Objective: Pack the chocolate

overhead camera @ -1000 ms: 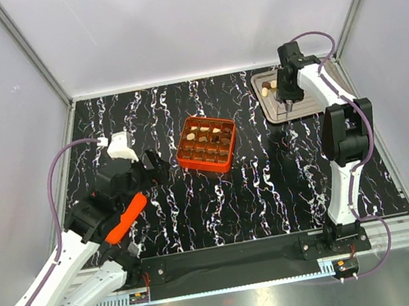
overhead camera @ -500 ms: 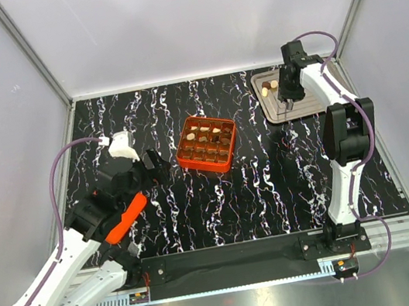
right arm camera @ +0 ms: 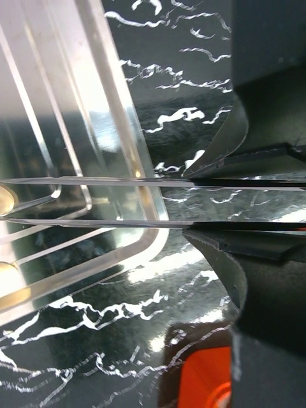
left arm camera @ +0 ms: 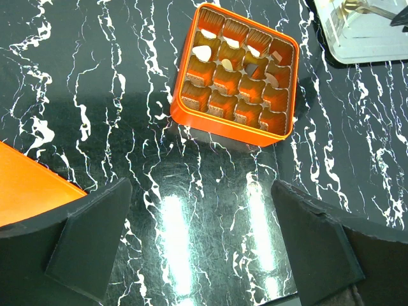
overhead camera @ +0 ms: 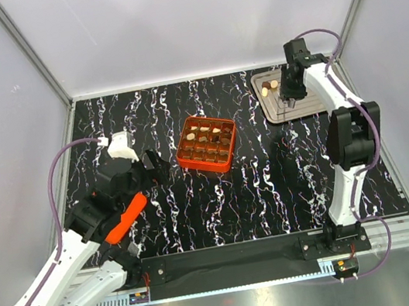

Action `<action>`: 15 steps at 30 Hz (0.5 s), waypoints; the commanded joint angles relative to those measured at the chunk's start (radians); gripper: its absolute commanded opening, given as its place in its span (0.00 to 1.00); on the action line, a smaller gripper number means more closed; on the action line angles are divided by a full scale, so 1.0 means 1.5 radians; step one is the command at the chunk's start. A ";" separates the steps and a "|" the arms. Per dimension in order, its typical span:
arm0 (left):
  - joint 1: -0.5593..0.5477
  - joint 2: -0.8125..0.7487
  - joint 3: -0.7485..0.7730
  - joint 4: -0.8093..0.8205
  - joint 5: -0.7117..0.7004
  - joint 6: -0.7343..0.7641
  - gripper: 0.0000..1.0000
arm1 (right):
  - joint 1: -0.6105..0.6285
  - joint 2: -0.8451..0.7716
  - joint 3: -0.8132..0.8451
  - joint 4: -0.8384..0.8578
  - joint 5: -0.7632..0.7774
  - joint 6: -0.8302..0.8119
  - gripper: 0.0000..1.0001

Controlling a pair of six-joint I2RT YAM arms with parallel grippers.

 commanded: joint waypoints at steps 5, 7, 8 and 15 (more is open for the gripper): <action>0.000 -0.013 0.005 0.042 0.011 -0.006 0.99 | -0.004 -0.138 -0.043 -0.007 -0.030 0.004 0.38; 0.000 -0.013 0.003 0.044 0.013 -0.007 0.99 | -0.003 -0.156 -0.052 -0.008 -0.047 0.011 0.38; 0.000 -0.014 0.002 0.046 0.013 -0.007 0.99 | 0.002 -0.176 -0.061 -0.007 -0.059 0.012 0.38; 0.000 -0.014 0.010 0.042 0.006 -0.001 0.99 | 0.124 -0.220 -0.066 -0.008 -0.108 0.025 0.38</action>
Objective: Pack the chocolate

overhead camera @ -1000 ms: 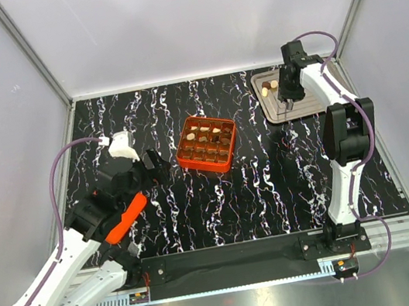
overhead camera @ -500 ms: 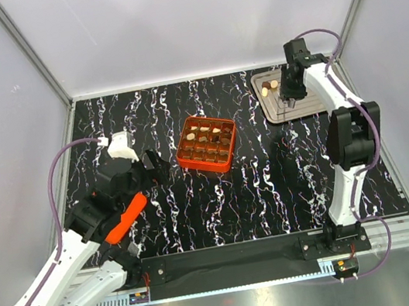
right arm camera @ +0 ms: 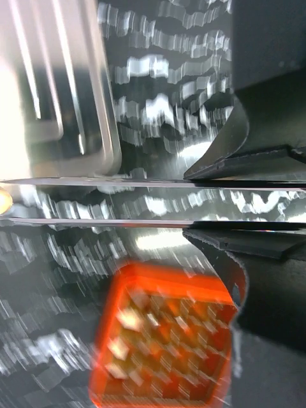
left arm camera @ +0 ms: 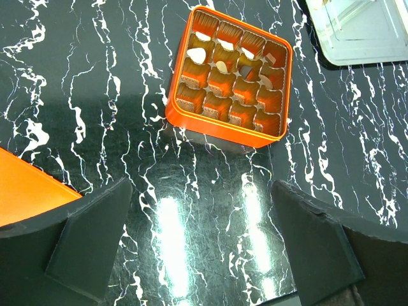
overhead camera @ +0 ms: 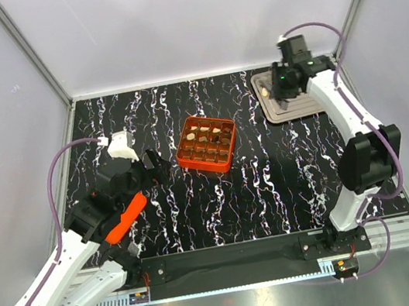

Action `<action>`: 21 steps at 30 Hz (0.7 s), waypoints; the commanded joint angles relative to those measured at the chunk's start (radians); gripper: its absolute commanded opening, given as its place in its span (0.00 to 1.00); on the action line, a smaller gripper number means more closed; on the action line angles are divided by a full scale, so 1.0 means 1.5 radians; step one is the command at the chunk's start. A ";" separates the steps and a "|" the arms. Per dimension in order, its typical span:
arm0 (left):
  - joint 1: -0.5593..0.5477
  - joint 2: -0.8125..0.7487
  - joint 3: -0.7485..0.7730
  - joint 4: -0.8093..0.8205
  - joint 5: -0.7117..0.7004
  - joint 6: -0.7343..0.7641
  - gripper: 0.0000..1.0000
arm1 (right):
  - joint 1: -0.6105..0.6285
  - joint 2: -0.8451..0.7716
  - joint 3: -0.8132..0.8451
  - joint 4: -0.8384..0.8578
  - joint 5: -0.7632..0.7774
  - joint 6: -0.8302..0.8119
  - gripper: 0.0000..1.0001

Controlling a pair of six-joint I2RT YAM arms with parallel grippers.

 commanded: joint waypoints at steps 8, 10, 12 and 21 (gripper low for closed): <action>0.000 -0.011 0.018 0.030 -0.005 0.006 0.99 | 0.273 -0.031 0.005 0.037 -0.073 0.052 0.38; 0.000 -0.011 0.019 0.029 -0.007 0.006 0.99 | 0.308 -0.030 -0.004 0.056 -0.089 0.066 0.38; 0.000 -0.013 0.022 0.028 -0.008 0.007 0.99 | 0.331 -0.022 -0.005 0.062 -0.106 0.073 0.38; 0.000 -0.018 0.014 0.030 -0.007 0.002 0.99 | 0.377 -0.038 -0.065 0.078 -0.091 0.080 0.39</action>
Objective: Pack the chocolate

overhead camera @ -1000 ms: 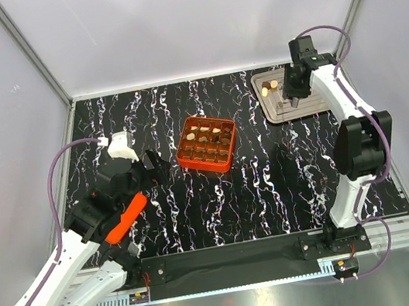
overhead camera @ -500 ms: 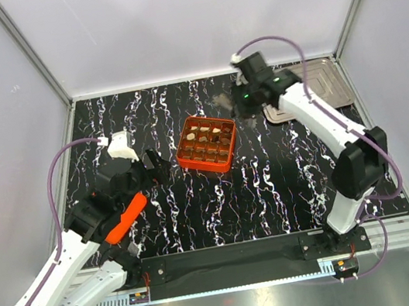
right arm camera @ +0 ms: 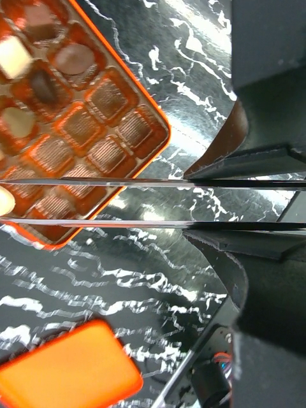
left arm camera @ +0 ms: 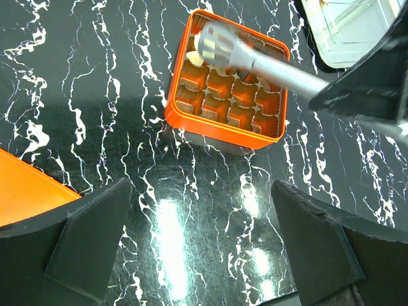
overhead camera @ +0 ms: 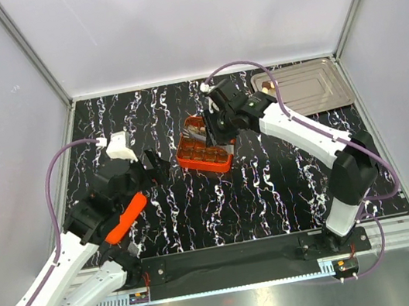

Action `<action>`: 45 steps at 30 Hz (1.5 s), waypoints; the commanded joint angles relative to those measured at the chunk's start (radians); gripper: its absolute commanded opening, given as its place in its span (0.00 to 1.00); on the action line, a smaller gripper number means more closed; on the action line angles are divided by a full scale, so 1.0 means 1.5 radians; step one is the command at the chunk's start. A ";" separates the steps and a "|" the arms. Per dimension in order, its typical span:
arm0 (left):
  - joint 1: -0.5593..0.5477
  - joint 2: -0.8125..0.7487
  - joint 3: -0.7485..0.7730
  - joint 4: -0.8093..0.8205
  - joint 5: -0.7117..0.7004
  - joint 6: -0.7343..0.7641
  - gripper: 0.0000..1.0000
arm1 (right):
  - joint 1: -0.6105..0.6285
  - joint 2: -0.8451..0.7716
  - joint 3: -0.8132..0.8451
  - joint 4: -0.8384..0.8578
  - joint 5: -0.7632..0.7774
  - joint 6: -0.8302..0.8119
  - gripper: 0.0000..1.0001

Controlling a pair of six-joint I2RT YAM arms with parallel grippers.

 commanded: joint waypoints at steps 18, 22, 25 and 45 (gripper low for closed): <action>0.000 -0.010 0.008 0.037 -0.003 -0.006 0.99 | 0.010 -0.019 -0.058 0.063 -0.021 0.011 0.40; -0.001 -0.010 0.008 0.037 -0.003 -0.005 0.99 | 0.010 -0.013 -0.048 0.060 -0.024 0.012 0.43; -0.001 -0.011 0.008 0.036 -0.005 -0.003 0.99 | 0.010 -0.016 -0.041 0.057 -0.017 0.009 0.44; -0.001 -0.016 0.005 0.029 -0.009 0.000 0.99 | -0.174 -0.008 0.092 -0.056 0.199 -0.087 0.44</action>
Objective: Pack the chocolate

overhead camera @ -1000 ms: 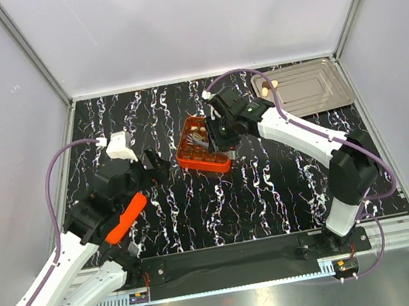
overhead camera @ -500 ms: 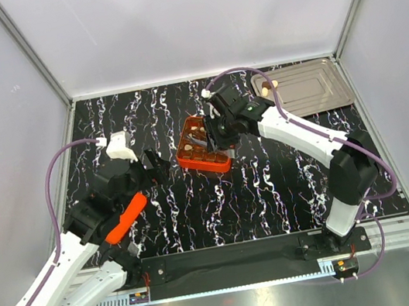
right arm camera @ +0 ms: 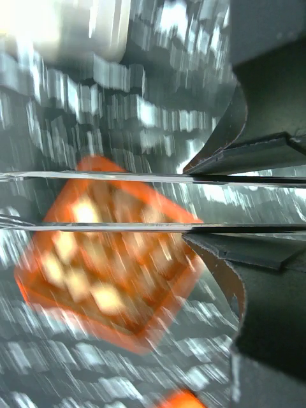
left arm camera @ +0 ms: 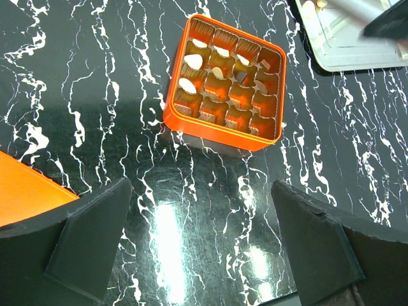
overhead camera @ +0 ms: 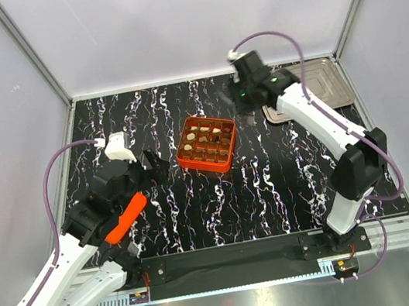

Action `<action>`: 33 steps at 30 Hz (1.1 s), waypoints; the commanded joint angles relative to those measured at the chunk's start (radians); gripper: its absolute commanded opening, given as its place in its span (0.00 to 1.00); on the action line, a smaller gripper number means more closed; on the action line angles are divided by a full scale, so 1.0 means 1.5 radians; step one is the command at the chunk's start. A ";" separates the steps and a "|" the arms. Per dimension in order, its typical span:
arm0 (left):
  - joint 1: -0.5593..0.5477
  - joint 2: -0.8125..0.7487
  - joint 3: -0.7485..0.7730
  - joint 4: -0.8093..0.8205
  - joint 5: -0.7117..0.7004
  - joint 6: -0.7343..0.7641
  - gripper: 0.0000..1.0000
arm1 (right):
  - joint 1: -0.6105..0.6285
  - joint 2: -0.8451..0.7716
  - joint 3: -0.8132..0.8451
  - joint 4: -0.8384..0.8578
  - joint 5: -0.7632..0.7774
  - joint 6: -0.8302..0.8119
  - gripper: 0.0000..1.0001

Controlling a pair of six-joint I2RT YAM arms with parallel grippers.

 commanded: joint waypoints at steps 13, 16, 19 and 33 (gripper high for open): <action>0.000 0.005 0.006 0.029 -0.010 0.007 0.99 | -0.228 0.140 0.059 0.040 0.038 -0.045 0.44; 0.000 0.007 0.006 0.028 -0.015 0.007 0.99 | -0.230 0.155 0.068 0.047 0.032 -0.042 0.44; 0.000 0.012 0.008 0.031 -0.013 0.007 0.99 | -0.231 0.166 0.069 0.057 0.034 -0.043 0.44; 0.000 0.021 0.008 0.032 -0.014 0.009 0.99 | -0.240 0.216 0.070 0.064 0.041 -0.040 0.44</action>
